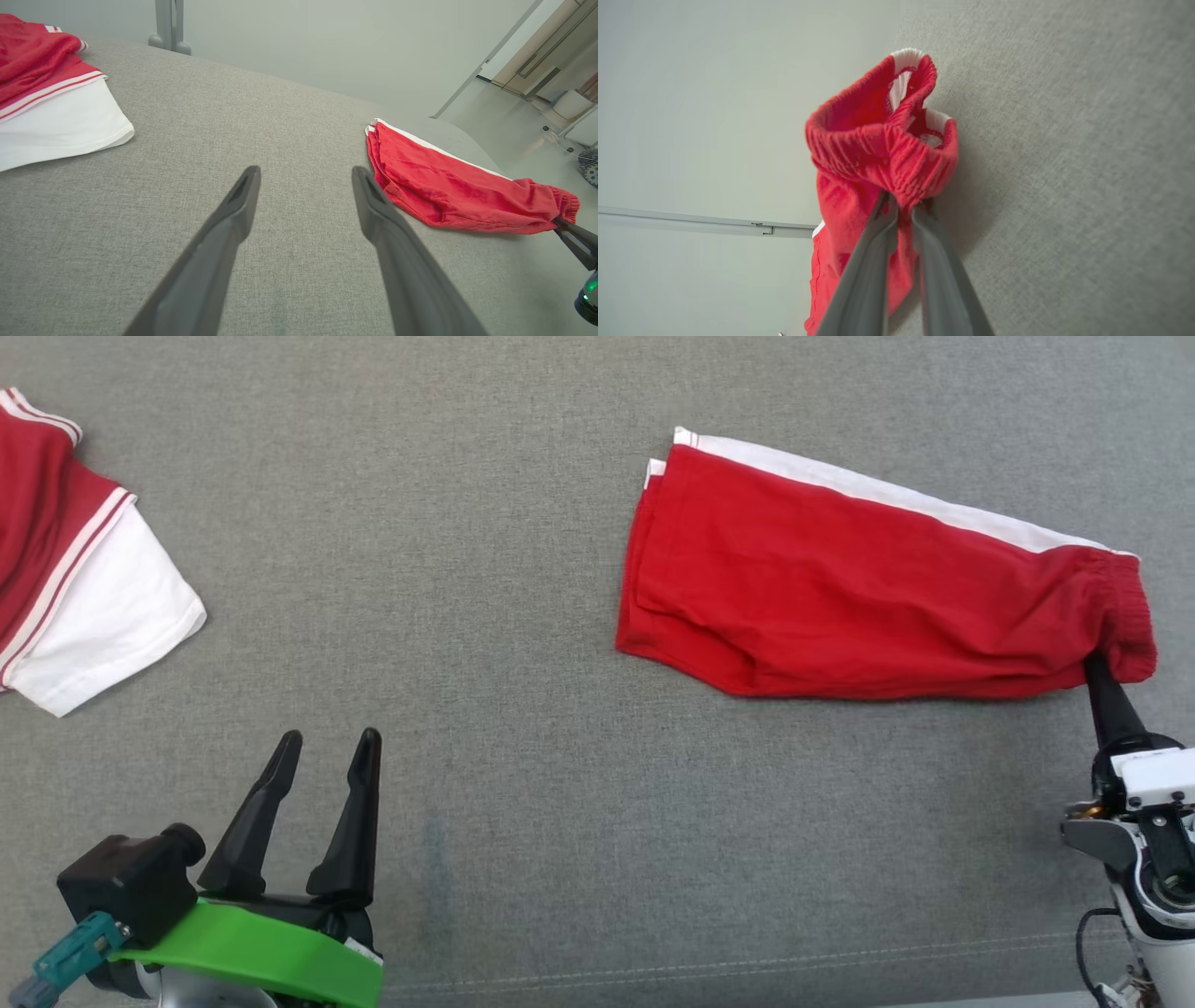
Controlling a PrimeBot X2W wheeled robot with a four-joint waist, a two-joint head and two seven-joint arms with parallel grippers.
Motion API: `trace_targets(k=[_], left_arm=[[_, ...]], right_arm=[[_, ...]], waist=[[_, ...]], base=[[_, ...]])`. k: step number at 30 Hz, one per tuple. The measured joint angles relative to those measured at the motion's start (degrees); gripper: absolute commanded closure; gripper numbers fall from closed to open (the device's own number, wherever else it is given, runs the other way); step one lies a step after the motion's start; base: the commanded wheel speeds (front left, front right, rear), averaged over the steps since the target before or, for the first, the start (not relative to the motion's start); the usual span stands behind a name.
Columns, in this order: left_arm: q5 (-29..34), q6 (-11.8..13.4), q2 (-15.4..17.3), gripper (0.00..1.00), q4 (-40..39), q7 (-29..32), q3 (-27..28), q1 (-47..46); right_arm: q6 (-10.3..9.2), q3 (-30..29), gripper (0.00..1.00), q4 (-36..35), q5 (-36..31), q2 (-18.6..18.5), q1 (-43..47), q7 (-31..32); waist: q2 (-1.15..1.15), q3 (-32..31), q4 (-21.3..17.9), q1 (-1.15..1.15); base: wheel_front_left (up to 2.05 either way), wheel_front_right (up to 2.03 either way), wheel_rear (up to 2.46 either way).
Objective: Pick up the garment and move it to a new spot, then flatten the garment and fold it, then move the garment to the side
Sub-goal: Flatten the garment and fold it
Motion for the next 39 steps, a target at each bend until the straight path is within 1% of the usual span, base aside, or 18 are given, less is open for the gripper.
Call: trace_targets(k=[2, 5, 7, 9, 13, 17, 21, 24, 25, 27, 28, 30, 31, 33, 35, 37, 38, 39], left_arm=[[0.01, 0.00, -0.13, 0.00, -0.31, 0.07, 0.16, 0.06], [0.10, 0.00, -0.19, 0.00, -1.14, 0.68, -0.01, 0.07], [0.10, 0.00, -0.23, 0.00, -1.24, 1.04, -0.30, 0.05], [0.10, 0.00, -0.32, 0.00, -1.25, 1.36, -0.40, 0.05], [0.09, 0.00, -0.49, 0.00, -1.21, 1.89, -1.22, -0.21], [0.09, 0.00, -1.01, 0.00, -1.05, 2.03, -2.15, -0.36], [0.08, 0.00, -1.57, 0.00, -0.70, 2.40, -2.78, -0.52], [0.03, 0.00, -2.12, 0.00, -0.44, 2.45, -3.20, -0.71], [0.00, 0.00, -2.24, 0.00, -0.35, 2.45, -3.35, -0.93], [-0.08, -0.01, -2.55, 0.00, -0.08, 2.44, -3.67, -1.57], [-0.11, -0.01, -3.10, 0.00, 0.15, 2.36, -3.94, -1.96], [-0.36, -0.01, -3.74, 0.00, 0.38, 2.24, -4.09, -1.96], [-0.52, -0.01, -3.94, 0.00, 0.51, 2.18, -4.17, -1.96], [-0.62, -0.01, -4.30, 0.00, 0.75, 1.85, -4.39, -1.97], [-0.66, -0.02, -4.37, 0.00, 1.08, 1.80, -4.64, -1.97], [-0.69, -0.03, -4.46, 0.00, 1.47, 1.65, -4.72, -1.97], [-0.69, -0.03, -4.50, 0.00, 1.72, 1.41, -4.71, -1.98], [-0.69, -0.03, -4.50, 0.00, 1.87, 1.34, -4.63, -1.98]], right_arm=[[0.78, -0.71, 1.00, -0.35, 0.03, -1.54, 0.60, 0.59], [1.01, -1.86, 1.00, -1.10, -0.30, -4.98, 1.75, 1.23], [1.56, -2.12, 1.00, -1.67, -1.62, -7.50, 2.13, 1.87], [2.00, -1.55, 1.00, -3.18, -3.23, -9.15, 2.05, 2.53], [3.85, 2.48, 1.00, -7.70, -6.98, -11.55, 1.37, 4.85], [4.91, 8.08, 1.00, -12.90, -11.28, -13.12, -0.32, 7.64], [5.14, 13.26, 1.00, -16.91, -14.52, -13.71, -2.20, 10.62], [5.12, 15.80, 1.00, -18.69, -16.07, -13.74, -3.71, 12.72], [5.08, 16.38, 1.00, -19.11, -16.38, -13.72, -4.25, 13.32], [4.36, 16.69, 1.00, -19.27, -16.64, -13.67, -4.92, 14.17], [3.25, 16.74, 1.00, -19.17, -16.89, -13.78, -5.20, 15.08], [1.70, 16.41, 1.00, -18.90, -16.94, -13.77, -5.23, 15.17], [1.25, 16.38, 1.00, -18.80, -17.33, -13.91, -5.24, 15.64], [0.40, 16.44, 1.00, -18.71, -17.39, -13.93, -5.26, 16.28], [0.09, 17.05, 1.00, -18.73, -17.64, -13.92, -5.31, 17.11], [-0.81, 18.02, 1.00, -18.67, -18.07, -13.80, -5.50, 18.00], [-0.90, 18.67, 1.00, -18.50, -18.83, -13.80, -5.72, 18.40], [-1.49, 19.31, 0.46, -18.33, -19.63, -13.78, -6.11, 18.78]], waist=[[0.00, 0.11, -0.72, 0.00], [0.00, 0.38, -1.55, 0.00], [0.00, 0.63, -1.83, 0.00], [0.00, 0.71, -1.96, 0.00], [0.00, 0.66, -1.78, 0.00], [0.00, 0.38, -0.84, 0.00], [0.00, 0.00, 0.56, 0.00], [0.00, -0.28, 1.87, 0.00], [0.00, -0.35, 2.36, 0.00], [0.00, -0.49, 3.38, 0.00], [0.00, -0.60, 4.51, 0.00], [0.00, -0.69, 5.73, 0.00], [0.00, -0.72, 6.35, 0.00], [0.00, -0.76, 7.61, 0.00], [0.00, -0.77, 8.83, 0.00], [0.00, -0.77, 9.96, 0.00], [0.00, -0.77, 10.48, 0.00], [0.00, -0.78, 10.94, 0.00]], base=[[0.00, 0.00, 0.00], [0.00, 0.00, 0.00], [0.00, 0.00, 0.00], [0.00, 0.00, 0.00], [0.00, 0.00, 0.00], [0.00, 0.00, 0.00], [0.00, 0.00, 0.00], [0.00, 0.00, 0.00], [0.00, 0.00, 0.00], [0.00, 0.00, 0.00], [0.00, 0.00, 0.00], [0.00, 0.00, 0.00], [0.00, 0.00, 0.00], [0.00, 0.00, 0.00], [0.00, 0.00, 0.00], [0.00, 0.00, 0.00], [0.00, 0.00, 0.00], [0.00, 0.00, 0.00]])
